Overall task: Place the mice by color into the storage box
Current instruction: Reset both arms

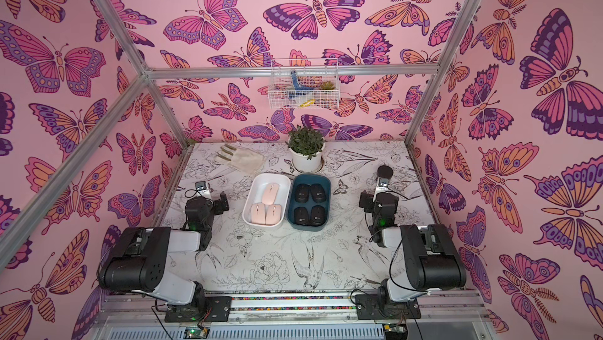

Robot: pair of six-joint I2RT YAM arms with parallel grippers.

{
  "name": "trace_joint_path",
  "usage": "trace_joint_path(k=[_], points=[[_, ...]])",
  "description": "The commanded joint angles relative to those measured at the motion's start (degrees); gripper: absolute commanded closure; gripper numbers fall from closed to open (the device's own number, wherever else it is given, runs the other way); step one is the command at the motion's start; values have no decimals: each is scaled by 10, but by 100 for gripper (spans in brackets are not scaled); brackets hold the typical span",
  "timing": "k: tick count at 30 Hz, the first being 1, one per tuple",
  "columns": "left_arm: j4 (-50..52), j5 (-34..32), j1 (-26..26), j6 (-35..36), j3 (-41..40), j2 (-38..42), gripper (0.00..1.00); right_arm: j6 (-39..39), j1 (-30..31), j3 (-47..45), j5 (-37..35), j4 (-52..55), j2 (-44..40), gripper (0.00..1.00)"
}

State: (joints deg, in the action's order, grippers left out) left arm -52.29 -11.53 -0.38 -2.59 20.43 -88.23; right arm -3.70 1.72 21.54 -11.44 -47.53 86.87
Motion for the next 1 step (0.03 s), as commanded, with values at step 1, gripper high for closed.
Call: trace_joint_path(k=[1], points=[[-4,6,3,-3,0,0,0,-9,-6,9,9,3,-8,1]])
